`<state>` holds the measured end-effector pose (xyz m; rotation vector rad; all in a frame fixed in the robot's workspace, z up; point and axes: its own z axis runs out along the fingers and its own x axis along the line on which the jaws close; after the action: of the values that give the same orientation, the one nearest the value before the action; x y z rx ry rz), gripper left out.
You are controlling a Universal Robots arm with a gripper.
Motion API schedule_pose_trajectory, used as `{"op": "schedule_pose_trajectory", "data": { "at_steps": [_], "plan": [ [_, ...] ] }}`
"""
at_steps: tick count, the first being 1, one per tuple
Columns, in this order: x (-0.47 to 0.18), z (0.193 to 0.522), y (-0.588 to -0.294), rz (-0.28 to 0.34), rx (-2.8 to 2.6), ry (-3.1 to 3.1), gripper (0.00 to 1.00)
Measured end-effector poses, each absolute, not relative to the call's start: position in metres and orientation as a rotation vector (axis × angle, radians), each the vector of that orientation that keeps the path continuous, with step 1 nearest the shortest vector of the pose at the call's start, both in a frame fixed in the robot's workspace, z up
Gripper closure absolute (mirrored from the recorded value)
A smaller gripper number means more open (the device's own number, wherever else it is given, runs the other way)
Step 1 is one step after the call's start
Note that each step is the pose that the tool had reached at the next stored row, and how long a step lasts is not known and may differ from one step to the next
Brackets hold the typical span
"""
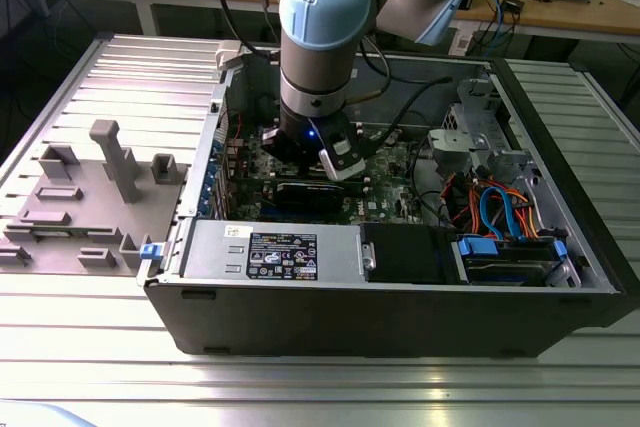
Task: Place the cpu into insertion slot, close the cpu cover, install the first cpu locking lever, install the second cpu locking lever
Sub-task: 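Install the second cpu locking lever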
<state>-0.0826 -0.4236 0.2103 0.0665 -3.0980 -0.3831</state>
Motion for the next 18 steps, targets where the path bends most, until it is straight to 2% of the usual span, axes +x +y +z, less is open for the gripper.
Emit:
{"op": "schedule_pose_trajectory", "data": {
  "at_steps": [18],
  "plan": [
    [-0.087, 0.197, -0.415, -0.417, 0.067, -3.094, 0.89]
  ]
}}
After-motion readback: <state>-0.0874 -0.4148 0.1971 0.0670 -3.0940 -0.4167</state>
